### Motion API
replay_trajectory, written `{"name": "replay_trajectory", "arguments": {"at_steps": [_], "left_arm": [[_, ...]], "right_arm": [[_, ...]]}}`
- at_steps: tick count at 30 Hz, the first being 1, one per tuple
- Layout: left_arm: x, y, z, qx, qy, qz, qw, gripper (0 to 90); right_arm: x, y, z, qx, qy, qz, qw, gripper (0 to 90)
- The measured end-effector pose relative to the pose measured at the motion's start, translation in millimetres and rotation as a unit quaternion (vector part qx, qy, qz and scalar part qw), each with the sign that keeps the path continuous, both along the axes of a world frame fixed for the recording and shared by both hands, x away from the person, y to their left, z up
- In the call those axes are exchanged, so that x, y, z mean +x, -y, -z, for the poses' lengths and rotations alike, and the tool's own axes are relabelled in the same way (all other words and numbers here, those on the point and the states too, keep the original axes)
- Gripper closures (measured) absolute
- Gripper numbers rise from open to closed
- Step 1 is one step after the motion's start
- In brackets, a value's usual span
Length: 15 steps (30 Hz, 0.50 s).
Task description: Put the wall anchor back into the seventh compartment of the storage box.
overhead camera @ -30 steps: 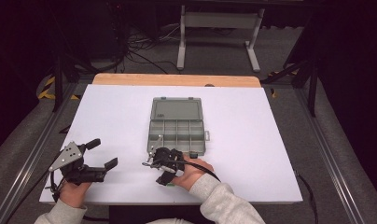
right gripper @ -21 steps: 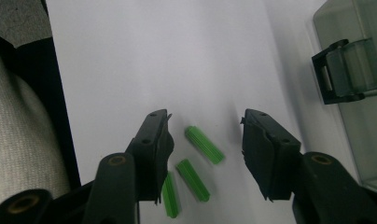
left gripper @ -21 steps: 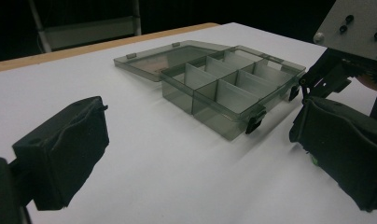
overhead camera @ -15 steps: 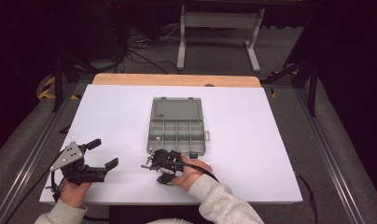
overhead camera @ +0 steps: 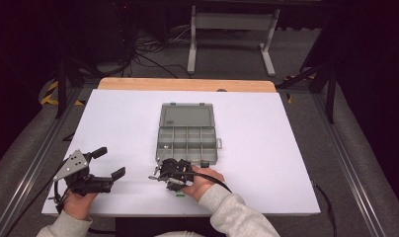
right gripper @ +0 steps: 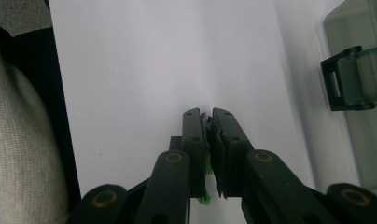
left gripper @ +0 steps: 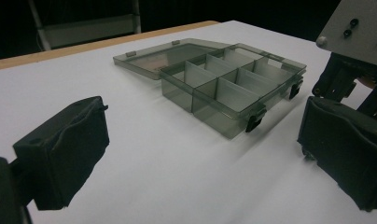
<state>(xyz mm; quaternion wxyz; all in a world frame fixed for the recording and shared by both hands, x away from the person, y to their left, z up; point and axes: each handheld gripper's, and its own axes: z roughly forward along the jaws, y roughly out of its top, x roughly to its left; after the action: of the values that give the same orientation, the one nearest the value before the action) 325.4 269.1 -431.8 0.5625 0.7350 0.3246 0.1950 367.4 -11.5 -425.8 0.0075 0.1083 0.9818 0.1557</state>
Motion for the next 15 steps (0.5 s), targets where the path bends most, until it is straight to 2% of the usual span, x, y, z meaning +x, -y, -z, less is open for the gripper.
{"name": "replay_trajectory", "arguments": {"at_steps": [3,10,15], "left_arm": [[-0.1,0.0,0.0,0.0,0.0,0.0,1.0,2.4],[0.1,0.1,0.0,0.001,-0.001,0.001,1.0,2.4],[0.1,0.1,0.0,0.002,-0.002,0.001,1.0,2.5]], "right_arm": [[0.4,2.0,-4.7,0.011,0.001,0.003,0.9999,84.0],[7.6,13.2,-26.6,0.04,0.009,0.016,0.999,84.0],[13.9,19.7,-38.0,0.046,0.014,0.025,0.9985,84.0]]}}
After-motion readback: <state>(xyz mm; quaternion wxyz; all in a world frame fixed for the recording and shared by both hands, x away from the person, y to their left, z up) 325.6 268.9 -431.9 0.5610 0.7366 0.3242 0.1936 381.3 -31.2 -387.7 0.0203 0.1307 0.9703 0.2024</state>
